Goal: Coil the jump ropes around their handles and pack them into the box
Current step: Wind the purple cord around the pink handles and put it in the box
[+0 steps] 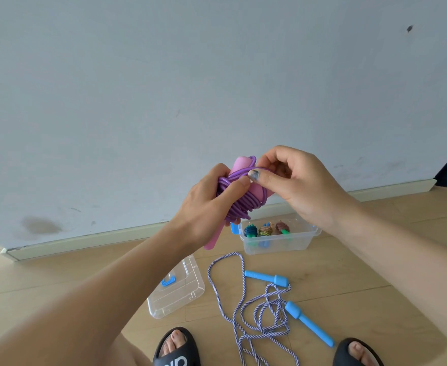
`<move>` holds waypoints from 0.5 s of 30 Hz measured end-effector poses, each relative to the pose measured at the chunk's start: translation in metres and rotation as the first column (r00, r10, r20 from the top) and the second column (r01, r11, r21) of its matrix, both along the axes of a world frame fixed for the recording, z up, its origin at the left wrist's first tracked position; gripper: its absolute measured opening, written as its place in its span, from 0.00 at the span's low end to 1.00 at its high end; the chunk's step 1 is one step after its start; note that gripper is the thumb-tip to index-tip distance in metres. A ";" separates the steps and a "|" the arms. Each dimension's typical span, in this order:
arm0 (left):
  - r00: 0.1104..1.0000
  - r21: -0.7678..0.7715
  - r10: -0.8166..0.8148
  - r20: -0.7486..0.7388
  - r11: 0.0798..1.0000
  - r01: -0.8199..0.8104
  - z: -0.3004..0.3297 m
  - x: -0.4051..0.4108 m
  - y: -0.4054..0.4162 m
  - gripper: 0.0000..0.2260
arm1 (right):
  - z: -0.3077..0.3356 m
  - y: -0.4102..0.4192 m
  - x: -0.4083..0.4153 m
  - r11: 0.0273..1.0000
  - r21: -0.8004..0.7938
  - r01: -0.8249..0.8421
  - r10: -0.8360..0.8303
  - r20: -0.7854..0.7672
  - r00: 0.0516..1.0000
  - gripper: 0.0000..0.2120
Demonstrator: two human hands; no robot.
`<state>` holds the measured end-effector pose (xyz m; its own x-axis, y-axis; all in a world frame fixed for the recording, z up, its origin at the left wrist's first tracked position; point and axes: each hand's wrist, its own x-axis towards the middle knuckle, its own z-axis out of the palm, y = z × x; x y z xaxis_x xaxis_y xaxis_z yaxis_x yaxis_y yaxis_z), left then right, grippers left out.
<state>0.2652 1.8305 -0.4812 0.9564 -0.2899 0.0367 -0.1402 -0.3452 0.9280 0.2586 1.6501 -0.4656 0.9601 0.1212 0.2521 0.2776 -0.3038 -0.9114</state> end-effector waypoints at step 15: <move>0.993 -0.016 0.110 -0.037 0.994 -0.111 0.006 0.000 0.001 0.10 | -0.003 0.012 -0.015 0.943 -0.305 0.137 -0.011 0.380 0.925 0.04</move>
